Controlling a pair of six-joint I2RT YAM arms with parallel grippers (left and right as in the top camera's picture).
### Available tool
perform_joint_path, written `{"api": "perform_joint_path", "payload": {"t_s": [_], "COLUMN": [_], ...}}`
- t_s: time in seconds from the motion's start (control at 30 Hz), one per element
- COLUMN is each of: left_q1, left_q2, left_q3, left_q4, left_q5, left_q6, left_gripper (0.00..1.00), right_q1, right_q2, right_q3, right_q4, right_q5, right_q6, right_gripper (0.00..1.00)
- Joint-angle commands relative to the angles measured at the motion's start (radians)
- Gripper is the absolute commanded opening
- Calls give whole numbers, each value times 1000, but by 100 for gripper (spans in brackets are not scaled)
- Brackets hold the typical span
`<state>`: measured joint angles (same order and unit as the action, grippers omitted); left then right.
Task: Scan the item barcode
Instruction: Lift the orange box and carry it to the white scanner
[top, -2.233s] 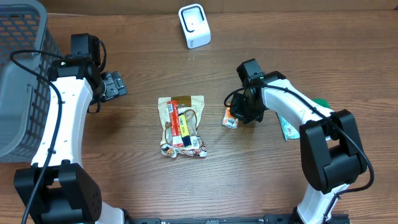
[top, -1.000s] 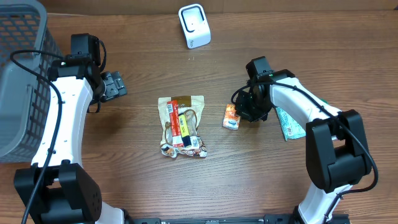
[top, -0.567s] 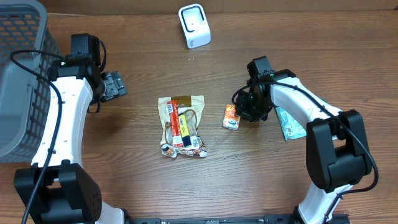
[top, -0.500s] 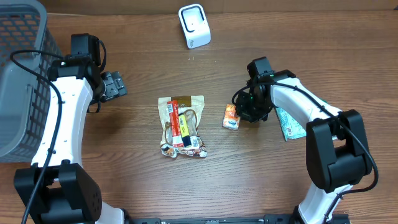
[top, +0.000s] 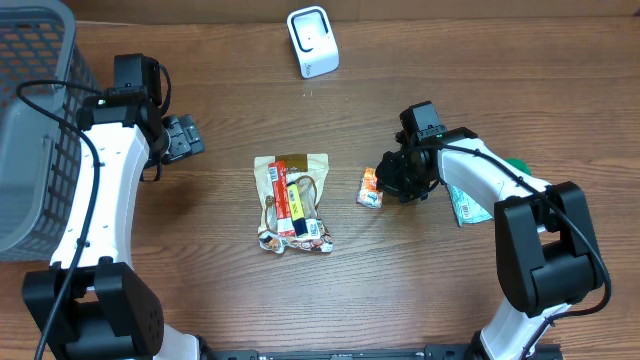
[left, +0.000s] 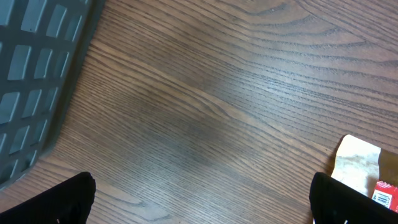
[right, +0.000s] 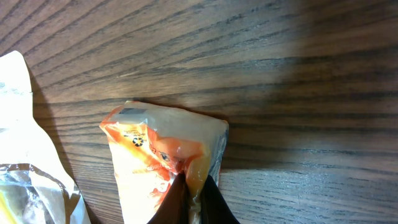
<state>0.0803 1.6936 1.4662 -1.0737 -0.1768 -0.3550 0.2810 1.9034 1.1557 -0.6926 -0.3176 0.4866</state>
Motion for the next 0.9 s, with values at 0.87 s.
{"api": "perform_joint_path", "payload": {"t_s": [0.87], "left_q1": [-2], "left_q2": [-14], "left_q3": [14], "left_q4": [1], "left_q5": [-6], "left_q6": [19], "left_gripper": [100], "right_q1": [-3], "right_q2": [-107], "right_q3": [943], "right_q4": [-668], "right_q5": [112], "right_q6": [-233], "right_gripper": [3]}}
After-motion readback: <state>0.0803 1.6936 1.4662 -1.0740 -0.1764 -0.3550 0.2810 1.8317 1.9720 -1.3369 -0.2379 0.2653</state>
